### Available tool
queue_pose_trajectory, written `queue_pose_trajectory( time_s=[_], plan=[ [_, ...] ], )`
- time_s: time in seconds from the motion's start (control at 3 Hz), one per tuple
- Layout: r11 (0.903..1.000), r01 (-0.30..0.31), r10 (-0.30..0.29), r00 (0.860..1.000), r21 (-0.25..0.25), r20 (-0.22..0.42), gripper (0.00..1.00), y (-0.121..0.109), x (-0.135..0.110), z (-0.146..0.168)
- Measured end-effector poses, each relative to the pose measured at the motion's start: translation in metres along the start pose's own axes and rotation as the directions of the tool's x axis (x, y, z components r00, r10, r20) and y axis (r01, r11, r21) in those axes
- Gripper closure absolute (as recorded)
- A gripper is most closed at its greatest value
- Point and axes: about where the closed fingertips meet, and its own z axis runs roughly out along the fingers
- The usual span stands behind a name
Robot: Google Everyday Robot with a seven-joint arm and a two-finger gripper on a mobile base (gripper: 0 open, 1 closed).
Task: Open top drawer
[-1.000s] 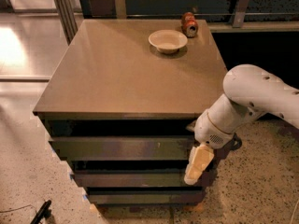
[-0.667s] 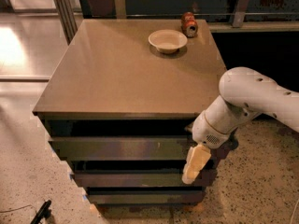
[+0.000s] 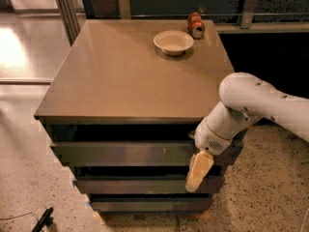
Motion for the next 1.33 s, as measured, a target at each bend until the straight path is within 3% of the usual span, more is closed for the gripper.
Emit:
queue_pose_trajectory(
  time_s=[0.67, 1.33],
  plan=[
    [0.999, -0.006, 0.006, 1.0, -0.044, -0.005, 0.0, 0.009, 0.007, 0.011],
    [0.9951, -0.015, 0.014, 1.0, -0.098, -0.018, 0.0, 0.036, 0.03, 0.007]
  ],
)
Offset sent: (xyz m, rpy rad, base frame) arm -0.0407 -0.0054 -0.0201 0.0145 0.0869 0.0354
